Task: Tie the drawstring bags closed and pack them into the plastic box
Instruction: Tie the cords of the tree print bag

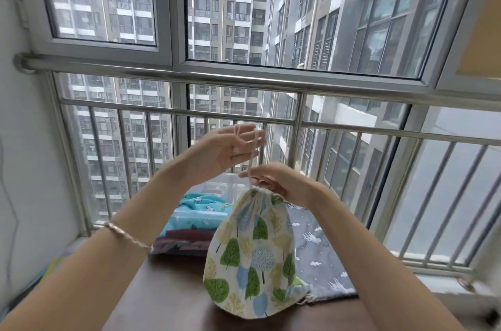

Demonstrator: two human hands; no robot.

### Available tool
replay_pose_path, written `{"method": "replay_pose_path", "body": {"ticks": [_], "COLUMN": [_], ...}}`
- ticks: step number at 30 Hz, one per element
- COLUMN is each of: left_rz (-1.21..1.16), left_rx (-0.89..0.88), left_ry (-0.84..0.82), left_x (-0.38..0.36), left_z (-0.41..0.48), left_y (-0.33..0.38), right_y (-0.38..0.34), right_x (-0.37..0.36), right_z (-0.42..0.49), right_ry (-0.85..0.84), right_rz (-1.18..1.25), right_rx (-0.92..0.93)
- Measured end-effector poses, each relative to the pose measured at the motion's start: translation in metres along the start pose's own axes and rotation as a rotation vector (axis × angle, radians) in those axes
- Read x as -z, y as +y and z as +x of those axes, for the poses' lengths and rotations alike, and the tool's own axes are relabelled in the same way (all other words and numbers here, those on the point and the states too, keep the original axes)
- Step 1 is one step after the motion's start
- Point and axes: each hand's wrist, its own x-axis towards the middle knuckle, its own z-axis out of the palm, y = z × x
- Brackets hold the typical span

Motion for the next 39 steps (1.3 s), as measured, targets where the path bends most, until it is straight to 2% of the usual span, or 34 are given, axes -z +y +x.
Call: {"method": "replay_pose_path", "body": {"ticks": [2, 5, 8, 11, 14, 17, 24, 26, 29, 33, 37, 39], "left_rz": [0.194, 0.328, 0.236, 0.213, 0.157, 0.173, 0.333, 0.321, 0.170, -0.071, -0.146, -0.165], "left_rx": [0.056, 0.208, 0.378, 0.520, 0.527, 0.496, 0.518, 0.534, 0.547, 0.470, 0.353, 0.281], "left_ry": [0.081, 0.273, 0.197, 0.062, -0.007, 0.038, 0.007, 0.071, 0.206, 0.415, 0.568, 0.597], "left_x": [-0.009, -0.010, 0.005, 0.006, 0.000, 0.003, 0.008, 0.012, 0.013, 0.009, 0.005, 0.005], "left_z": [0.015, 0.035, 0.042, 0.037, 0.033, 0.027, 0.007, 0.003, -0.003, -0.006, -0.009, -0.011], "left_y": [-0.003, -0.017, -0.028, -0.040, -0.048, -0.050, -0.057, -0.058, -0.057, -0.057, -0.058, -0.058], "right_y": [-0.008, -0.010, -0.002, 0.010, 0.016, 0.020, 0.007, 0.000, -0.007, -0.009, -0.005, -0.005], "right_x": [-0.009, -0.012, -0.012, -0.009, -0.005, -0.001, 0.016, 0.021, 0.030, 0.032, 0.035, 0.035], "right_z": [-0.002, -0.009, -0.014, -0.015, -0.014, -0.013, -0.018, -0.022, -0.026, -0.029, -0.026, -0.024], "right_ry": [-0.031, -0.241, -0.297, -0.164, -0.067, -0.045, 0.135, 0.254, 0.414, 0.516, 0.792, 0.845], "right_rz": [-0.096, 0.134, 0.122, 0.031, 0.096, 0.177, 0.127, -0.005, -0.154, -0.374, -0.364, -0.352], "right_rx": [0.042, 0.013, -0.068, -0.084, -0.080, -0.065, -0.057, -0.051, -0.067, -0.093, 0.053, 0.078]}}
